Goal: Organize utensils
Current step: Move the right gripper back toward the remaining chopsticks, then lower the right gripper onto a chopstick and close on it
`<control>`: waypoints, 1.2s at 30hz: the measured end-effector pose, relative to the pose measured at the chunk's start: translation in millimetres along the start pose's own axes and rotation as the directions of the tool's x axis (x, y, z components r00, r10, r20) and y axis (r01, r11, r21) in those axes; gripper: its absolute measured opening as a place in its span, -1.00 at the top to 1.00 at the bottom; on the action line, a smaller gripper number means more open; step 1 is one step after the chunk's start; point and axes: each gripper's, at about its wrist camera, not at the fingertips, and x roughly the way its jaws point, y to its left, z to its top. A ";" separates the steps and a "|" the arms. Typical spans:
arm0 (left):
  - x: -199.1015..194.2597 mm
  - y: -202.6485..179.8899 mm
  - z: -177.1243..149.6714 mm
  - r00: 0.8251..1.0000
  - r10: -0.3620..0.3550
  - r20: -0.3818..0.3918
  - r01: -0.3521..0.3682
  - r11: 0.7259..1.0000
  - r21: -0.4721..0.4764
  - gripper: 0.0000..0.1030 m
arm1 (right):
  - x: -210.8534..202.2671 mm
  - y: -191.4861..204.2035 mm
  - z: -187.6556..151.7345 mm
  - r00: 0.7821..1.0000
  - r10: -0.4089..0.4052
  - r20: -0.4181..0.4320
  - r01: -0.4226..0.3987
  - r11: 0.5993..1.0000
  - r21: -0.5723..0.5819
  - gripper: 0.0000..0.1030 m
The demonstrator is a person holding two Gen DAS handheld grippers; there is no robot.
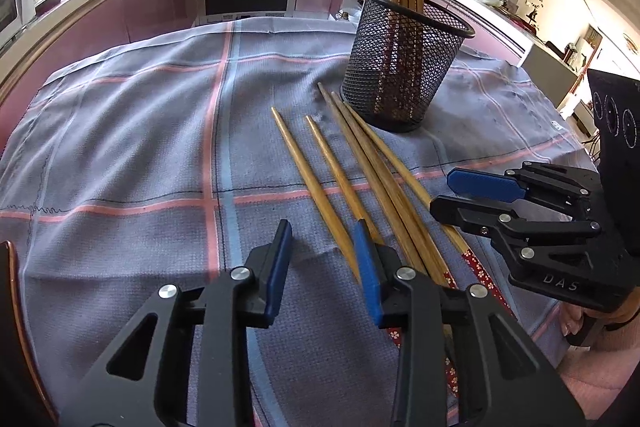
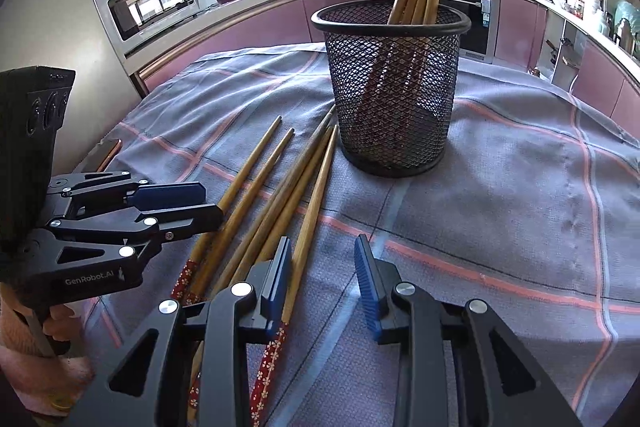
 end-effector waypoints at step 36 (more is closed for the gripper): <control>9.1 14.1 14.2 0.999 0.029 -0.021 -0.029 1.000 -0.002 0.60 | 13.0 6.4 13.4 0.997 -0.073 -0.032 0.070 0.994 -0.082 0.73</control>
